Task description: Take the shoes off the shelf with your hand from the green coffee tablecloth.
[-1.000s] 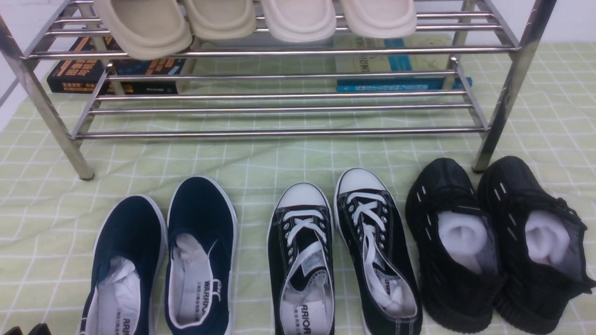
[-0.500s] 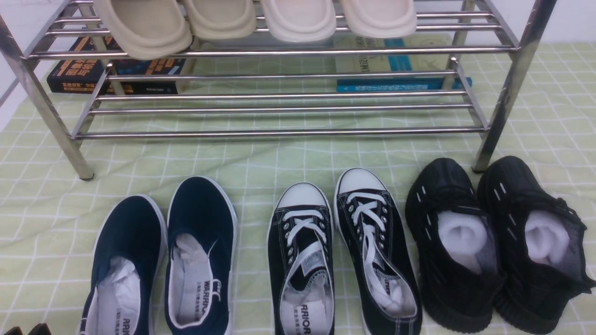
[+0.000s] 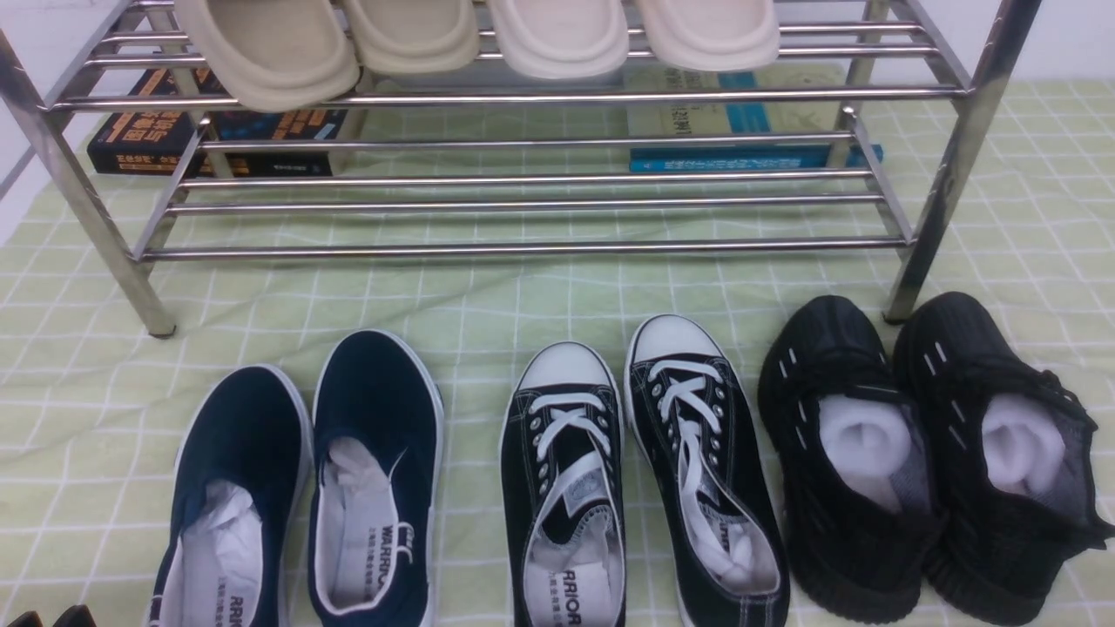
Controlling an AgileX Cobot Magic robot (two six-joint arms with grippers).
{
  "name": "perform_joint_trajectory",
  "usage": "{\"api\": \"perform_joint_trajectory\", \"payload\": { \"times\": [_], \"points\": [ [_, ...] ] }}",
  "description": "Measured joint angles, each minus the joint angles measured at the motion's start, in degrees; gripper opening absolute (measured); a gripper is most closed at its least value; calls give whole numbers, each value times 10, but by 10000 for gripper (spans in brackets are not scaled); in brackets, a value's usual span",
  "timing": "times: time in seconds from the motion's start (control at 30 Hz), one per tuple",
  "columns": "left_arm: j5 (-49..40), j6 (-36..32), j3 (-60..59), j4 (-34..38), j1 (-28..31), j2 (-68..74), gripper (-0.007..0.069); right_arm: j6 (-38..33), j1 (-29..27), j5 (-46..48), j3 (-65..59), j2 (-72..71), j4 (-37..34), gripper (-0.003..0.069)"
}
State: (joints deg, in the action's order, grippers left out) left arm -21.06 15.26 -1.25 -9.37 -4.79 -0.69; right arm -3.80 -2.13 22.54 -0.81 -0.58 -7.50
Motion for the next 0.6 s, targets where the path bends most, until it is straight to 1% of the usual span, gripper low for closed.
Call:
{"api": "perform_joint_trajectory", "payload": {
  "times": [0.6],
  "points": [
    [0, 0, 0, 0, 0, 0, 239, 0, 0, 0, 0, 0, 0, 80]
  ]
}}
